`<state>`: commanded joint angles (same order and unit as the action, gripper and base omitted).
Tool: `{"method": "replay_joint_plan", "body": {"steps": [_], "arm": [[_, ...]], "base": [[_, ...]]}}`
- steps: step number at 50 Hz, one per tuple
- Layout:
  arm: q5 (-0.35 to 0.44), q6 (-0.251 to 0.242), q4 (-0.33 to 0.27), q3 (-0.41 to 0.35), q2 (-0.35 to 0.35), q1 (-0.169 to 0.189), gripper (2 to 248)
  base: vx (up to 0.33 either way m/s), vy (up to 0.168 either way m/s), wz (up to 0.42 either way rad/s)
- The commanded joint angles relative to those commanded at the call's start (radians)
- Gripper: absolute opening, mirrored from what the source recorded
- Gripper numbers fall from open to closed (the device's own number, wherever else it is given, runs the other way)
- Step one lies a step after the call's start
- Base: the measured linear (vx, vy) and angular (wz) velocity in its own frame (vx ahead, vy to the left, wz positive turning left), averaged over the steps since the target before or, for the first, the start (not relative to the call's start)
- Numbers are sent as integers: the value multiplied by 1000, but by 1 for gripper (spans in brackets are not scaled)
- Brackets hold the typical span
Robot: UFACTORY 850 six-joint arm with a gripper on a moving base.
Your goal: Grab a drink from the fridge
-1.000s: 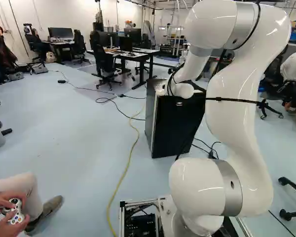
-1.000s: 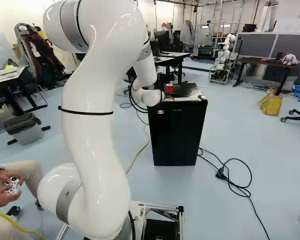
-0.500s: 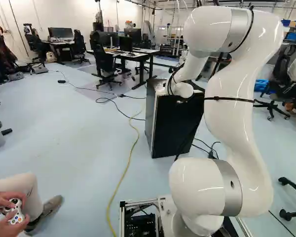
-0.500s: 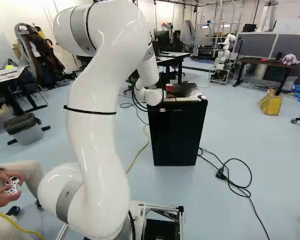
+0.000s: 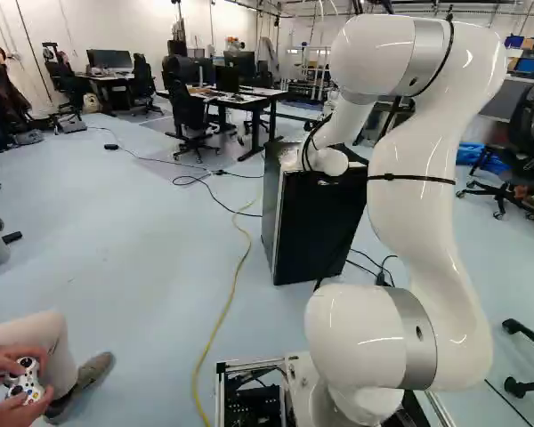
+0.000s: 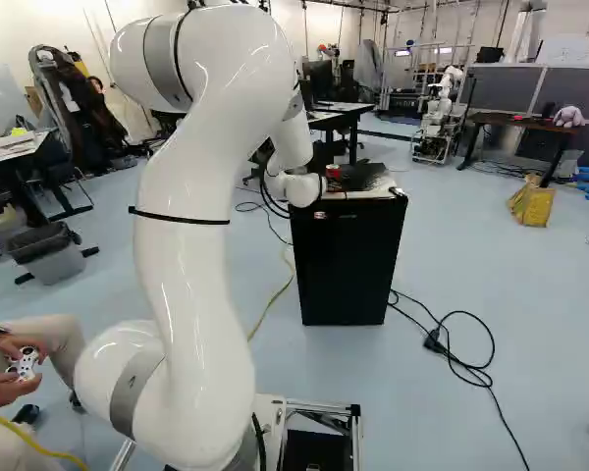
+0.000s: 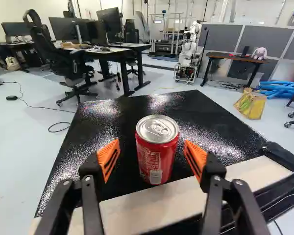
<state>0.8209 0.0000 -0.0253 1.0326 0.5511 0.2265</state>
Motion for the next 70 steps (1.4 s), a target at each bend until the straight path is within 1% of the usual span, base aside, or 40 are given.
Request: {"method": "replay_joint_plan", "body": {"steps": [4,5,10,11,15,16,26,57,70], "arm": [[0,0,0,0,0,0,185],[0,0,0,0,0,0,148],[0,0,0,0,0,0,148],[0,0,0,0,0,0,110],[0,0,0,0,0,0,110],[0,0,0,0,0,0,92],[0,0,0,-1,-6,0,92],[0,0,0,-4,-64,0,92],[0,0,0,-5,-70,0,92]], "base": [[0,0,0],[0,0,0],[0,0,0],[0,0,0],[0,0,0],[0,0,0],[0,0,0],[0,0,0],[0,0,0]]}}
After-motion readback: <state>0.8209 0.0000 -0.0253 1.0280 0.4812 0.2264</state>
